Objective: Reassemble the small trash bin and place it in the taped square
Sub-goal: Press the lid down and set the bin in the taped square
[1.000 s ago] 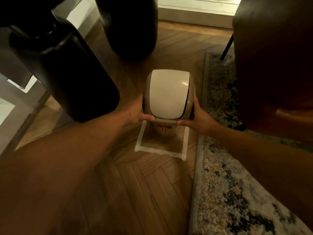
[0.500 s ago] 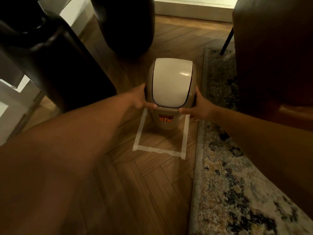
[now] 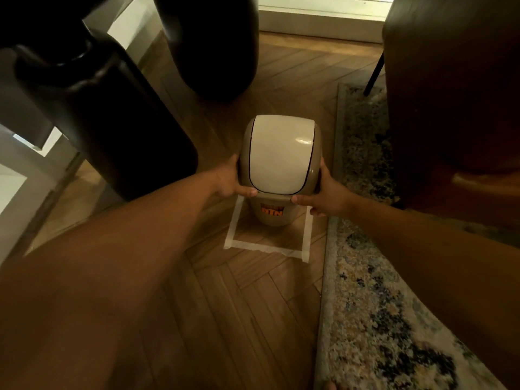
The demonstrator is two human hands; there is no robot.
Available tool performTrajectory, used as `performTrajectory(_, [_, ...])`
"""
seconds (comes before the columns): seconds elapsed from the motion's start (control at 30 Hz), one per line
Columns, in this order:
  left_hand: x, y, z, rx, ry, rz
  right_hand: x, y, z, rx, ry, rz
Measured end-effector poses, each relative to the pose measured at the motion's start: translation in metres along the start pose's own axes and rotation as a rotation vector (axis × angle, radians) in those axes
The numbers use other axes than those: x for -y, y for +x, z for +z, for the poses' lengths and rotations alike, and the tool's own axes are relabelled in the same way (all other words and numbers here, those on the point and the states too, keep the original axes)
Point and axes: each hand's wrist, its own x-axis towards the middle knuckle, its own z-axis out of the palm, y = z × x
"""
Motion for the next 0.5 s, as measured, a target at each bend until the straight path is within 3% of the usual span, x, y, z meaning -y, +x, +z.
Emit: performTrajectory(0.5, [0.017, -0.037, 0.015, -0.067, -0.122, 0.054, -0.012, -0.029, 0.019, -0.067, -0.049, -0.112])
